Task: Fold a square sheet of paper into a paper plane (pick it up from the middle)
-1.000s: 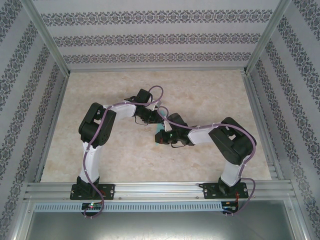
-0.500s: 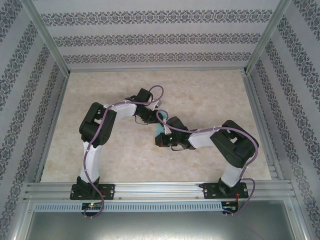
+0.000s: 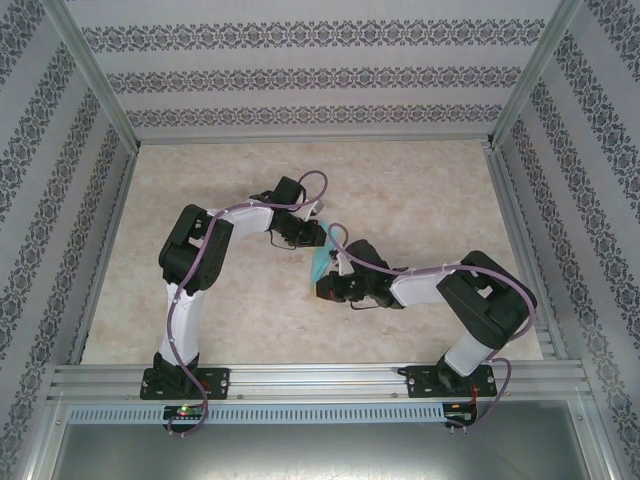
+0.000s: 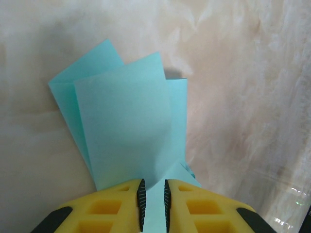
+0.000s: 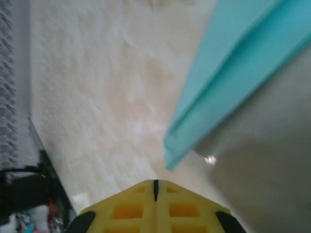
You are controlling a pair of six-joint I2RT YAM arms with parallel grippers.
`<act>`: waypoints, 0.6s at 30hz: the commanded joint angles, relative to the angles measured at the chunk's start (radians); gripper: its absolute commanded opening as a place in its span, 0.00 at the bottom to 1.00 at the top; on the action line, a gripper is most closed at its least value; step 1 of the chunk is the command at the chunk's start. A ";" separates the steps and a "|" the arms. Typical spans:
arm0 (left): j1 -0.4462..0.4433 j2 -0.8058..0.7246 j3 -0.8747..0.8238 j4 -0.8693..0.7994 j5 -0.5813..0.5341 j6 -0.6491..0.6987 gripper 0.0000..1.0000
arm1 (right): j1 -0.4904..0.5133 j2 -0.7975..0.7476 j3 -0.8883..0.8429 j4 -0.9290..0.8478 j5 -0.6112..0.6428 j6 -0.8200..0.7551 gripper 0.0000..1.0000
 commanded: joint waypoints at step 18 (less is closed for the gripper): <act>0.002 0.085 -0.019 -0.047 -0.095 0.004 0.24 | -0.079 0.194 0.150 0.112 -0.015 0.028 0.01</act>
